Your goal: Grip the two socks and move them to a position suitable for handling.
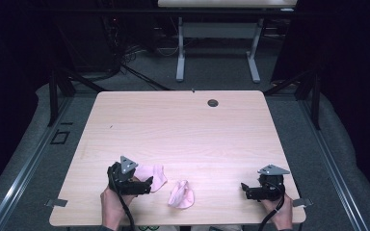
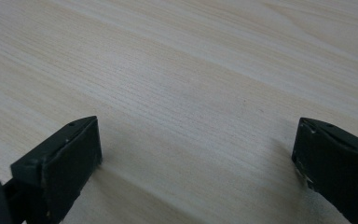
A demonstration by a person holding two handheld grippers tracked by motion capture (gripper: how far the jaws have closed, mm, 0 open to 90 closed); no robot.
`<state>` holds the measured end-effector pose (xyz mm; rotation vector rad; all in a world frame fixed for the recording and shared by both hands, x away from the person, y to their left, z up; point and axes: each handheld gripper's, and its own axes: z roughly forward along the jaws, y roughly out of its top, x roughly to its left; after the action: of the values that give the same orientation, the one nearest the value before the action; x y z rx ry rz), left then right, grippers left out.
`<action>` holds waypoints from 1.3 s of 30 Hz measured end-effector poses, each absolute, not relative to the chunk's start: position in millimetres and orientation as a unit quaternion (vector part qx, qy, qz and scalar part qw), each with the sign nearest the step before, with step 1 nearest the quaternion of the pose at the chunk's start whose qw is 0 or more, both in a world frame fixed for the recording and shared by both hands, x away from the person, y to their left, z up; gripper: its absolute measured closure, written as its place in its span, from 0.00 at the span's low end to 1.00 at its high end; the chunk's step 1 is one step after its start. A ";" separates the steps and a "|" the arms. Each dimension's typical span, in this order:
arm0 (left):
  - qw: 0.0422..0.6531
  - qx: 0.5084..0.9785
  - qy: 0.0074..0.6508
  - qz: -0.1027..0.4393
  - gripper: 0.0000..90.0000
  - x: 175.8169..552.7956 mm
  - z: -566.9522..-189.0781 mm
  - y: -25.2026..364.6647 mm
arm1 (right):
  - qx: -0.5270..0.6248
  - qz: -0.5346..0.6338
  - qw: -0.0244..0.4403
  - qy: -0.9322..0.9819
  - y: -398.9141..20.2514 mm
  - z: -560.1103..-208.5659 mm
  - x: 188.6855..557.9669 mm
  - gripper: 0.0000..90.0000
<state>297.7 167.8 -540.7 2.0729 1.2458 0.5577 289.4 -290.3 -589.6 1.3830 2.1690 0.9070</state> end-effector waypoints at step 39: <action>0.280 0.800 0.502 0.174 0.93 318.2 -567.8 163.9 | 0.493 0.329 0.210 0.778 -290.2 -589.7 287.5 0.03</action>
<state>318.2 163.9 -567.8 2.1443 1.3457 0.4676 287.5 -290.2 -589.7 1.3694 2.1618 0.9153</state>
